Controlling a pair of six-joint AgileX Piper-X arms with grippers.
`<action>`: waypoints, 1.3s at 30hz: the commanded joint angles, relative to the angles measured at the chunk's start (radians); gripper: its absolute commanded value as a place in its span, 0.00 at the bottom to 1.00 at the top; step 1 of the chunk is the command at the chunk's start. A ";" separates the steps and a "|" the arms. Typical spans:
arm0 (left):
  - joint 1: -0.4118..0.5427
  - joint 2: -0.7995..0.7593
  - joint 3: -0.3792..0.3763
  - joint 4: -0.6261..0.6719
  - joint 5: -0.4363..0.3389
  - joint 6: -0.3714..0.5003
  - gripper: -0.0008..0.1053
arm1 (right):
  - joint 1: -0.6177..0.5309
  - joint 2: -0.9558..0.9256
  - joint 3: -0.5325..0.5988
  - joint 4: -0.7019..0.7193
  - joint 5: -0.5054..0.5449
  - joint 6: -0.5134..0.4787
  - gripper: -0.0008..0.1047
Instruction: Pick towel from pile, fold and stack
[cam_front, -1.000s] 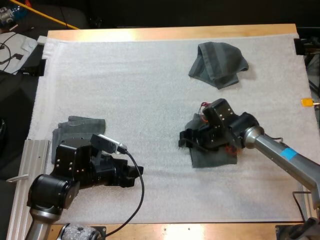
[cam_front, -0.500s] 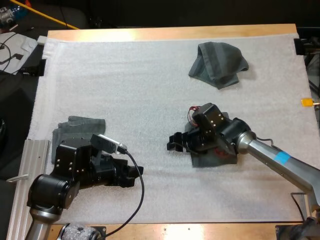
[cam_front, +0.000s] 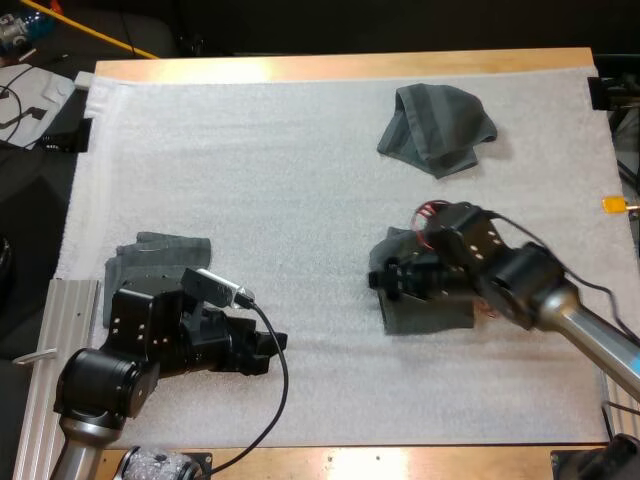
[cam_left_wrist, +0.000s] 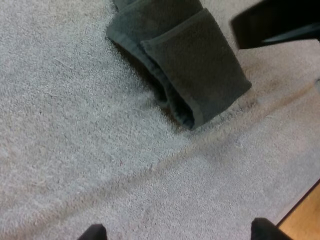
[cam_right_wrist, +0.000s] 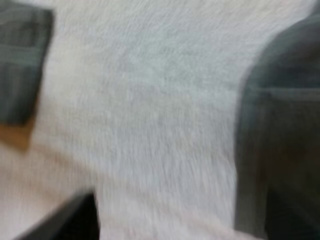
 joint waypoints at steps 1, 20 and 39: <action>-0.002 -0.001 -0.004 -0.007 0.007 0.005 0.54 | 0.000 -0.128 -0.006 0.104 0.105 -0.058 0.64; -0.002 0.006 -0.001 -0.066 0.013 0.008 0.57 | 0.002 -0.557 -0.006 0.460 0.236 -0.101 0.64; -0.151 0.319 -0.006 -0.396 0.044 -0.233 0.68 | 0.000 -0.579 -0.001 0.496 0.315 -0.123 0.64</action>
